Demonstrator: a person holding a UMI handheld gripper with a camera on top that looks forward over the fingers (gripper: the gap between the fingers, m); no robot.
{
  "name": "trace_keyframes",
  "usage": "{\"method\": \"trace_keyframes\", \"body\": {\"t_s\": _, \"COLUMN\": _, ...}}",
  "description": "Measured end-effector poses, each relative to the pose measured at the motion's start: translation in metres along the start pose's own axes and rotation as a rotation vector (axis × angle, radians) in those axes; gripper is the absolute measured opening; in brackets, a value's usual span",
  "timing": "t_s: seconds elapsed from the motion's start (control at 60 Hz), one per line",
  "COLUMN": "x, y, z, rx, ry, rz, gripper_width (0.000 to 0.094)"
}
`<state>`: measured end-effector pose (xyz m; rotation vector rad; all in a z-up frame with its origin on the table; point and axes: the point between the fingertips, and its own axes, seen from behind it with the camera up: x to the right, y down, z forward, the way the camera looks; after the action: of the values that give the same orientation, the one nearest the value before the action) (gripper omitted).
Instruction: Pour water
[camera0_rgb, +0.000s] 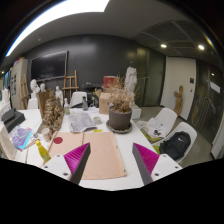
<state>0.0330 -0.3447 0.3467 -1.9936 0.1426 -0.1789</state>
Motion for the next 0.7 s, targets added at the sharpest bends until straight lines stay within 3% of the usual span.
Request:
{"method": "trace_keyframes", "body": {"t_s": 0.117, "x": -0.034, "y": 0.016, "z": 0.002, "rx": -0.018, "ry": -0.069, "rz": -0.016, "gripper_width": 0.0868}}
{"method": "trace_keyframes", "body": {"t_s": 0.433, "x": -0.241, "y": 0.118, "z": 0.015, "rx": -0.038, "ry": -0.291, "rz": -0.069, "gripper_width": 0.0864}}
{"method": "trace_keyframes", "body": {"t_s": 0.7, "x": -0.364, "y": 0.178, "z": 0.083, "rx": -0.015, "ry": -0.337, "rz": -0.035, "gripper_width": 0.0863}}
